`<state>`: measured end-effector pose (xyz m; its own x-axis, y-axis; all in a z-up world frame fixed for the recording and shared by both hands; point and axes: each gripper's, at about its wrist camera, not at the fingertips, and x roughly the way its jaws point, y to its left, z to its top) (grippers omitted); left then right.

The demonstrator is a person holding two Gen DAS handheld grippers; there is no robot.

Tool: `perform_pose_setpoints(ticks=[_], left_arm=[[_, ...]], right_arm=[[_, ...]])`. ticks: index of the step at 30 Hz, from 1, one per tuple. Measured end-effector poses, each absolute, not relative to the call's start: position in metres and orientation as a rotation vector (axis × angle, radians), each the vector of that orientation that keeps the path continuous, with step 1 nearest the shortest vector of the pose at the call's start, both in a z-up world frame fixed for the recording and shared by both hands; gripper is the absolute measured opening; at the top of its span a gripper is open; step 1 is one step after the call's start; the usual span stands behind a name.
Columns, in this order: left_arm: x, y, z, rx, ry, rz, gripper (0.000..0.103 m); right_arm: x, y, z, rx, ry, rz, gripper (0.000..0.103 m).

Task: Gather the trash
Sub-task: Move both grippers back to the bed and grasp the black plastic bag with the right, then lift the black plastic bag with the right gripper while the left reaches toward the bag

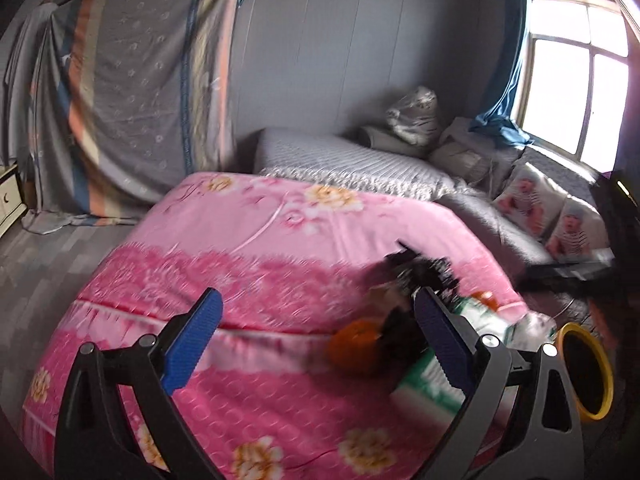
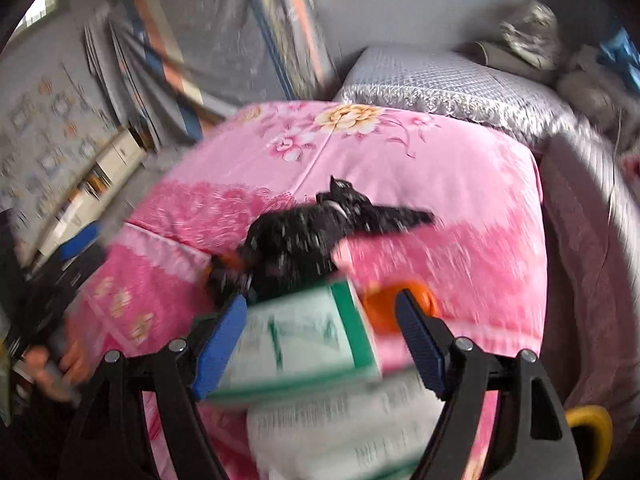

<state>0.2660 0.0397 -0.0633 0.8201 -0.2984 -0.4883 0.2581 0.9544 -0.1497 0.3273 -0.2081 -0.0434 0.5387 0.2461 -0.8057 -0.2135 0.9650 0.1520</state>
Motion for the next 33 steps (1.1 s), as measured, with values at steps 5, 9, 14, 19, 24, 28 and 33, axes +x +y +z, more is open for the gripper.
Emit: perform_pose_setpoints(ticks=[5, 9, 14, 19, 24, 28, 33], left_arm=[[0.264, 0.053, -0.077, -0.057, 0.532, -0.298, 0.092], [0.267, 0.056, -0.087, -0.050, 0.549, -0.294, 0.092], [0.269, 0.061, -0.095, -0.059, 0.564, -0.300, 0.092], [0.270, 0.055, -0.099, -0.046, 0.578, -0.311, 0.092], [0.270, 0.047, -0.099, -0.026, 0.586, -0.342, 0.092], [0.270, 0.041, -0.097, -0.036, 0.599, -0.377, 0.093], [0.274, 0.027, -0.094, -0.028, 0.626, -0.466, 0.093]], right_arm=[[0.389, -0.180, -0.069, 0.008, 1.072, 0.215, 0.073], [0.414, -0.168, -0.096, -0.014, 1.138, 0.172, 0.070], [0.417, -0.164, -0.117, -0.023, 1.186, 0.175, 0.039], [0.414, -0.166, -0.106, -0.005, 1.136, 0.192, 0.024], [0.400, -0.185, -0.070, 0.060, 1.026, 0.225, 0.022], [0.383, -0.209, -0.041, 0.147, 0.940, 0.261, 0.022], [0.351, -0.239, -0.017, 0.211, 0.857, 0.299, 0.022]])
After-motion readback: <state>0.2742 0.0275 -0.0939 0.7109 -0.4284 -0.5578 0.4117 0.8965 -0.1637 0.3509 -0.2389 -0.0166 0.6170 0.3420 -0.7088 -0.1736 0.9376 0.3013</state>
